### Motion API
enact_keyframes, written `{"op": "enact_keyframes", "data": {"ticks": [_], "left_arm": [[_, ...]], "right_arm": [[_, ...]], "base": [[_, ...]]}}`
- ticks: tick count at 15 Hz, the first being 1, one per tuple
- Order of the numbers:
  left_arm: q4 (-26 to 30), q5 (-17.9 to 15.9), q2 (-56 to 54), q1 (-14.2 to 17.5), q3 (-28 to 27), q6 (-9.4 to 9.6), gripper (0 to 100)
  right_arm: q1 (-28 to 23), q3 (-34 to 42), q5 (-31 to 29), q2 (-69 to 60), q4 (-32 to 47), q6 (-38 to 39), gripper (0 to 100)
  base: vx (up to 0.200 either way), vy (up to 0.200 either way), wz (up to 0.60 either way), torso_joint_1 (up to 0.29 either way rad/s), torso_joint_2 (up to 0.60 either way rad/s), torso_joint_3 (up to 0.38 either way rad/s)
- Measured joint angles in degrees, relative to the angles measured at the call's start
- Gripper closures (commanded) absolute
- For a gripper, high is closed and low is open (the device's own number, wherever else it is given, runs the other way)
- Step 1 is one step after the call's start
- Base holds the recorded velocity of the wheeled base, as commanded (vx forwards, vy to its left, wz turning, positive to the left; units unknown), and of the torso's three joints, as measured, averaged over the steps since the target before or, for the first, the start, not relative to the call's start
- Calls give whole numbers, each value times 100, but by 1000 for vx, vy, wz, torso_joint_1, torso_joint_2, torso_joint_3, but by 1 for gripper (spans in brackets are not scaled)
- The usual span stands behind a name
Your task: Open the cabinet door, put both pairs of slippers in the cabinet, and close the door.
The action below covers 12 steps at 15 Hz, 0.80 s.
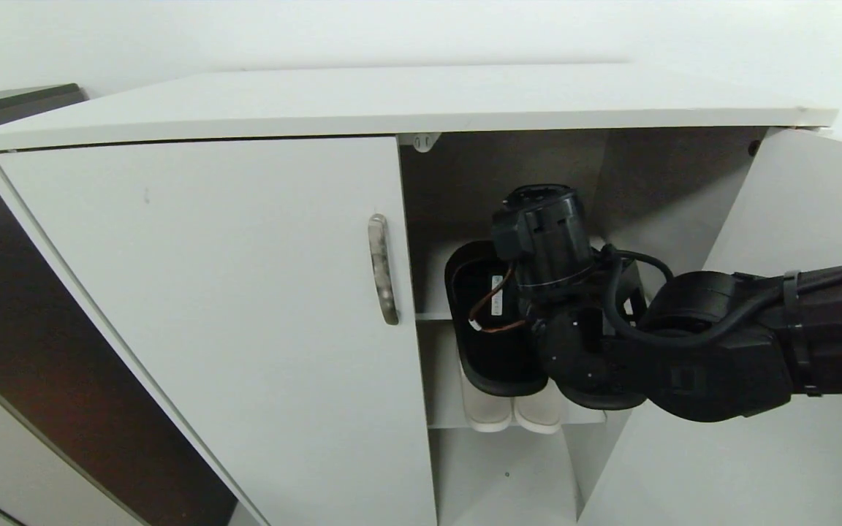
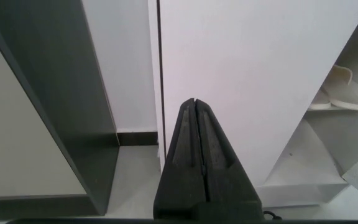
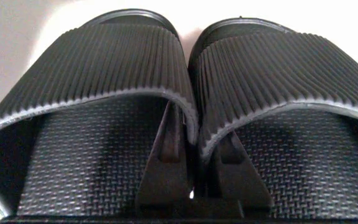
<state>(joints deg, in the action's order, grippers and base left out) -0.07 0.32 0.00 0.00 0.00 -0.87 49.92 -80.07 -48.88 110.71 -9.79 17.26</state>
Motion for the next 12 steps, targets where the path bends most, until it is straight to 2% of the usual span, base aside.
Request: {"op": "enact_keyframes", "data": {"ticks": [3,12], "left_arm": [[0,9,0,0,0,-6,100],[0,22,0,0,0,-9,100]], "right_arm": [[-161,-149,202,138,-301,-312,100],[-706,-1775,266,1090,-124,-686,100]], "base": [[0,0,0,0,0,0],[0,0,0,0,0,0]]}}
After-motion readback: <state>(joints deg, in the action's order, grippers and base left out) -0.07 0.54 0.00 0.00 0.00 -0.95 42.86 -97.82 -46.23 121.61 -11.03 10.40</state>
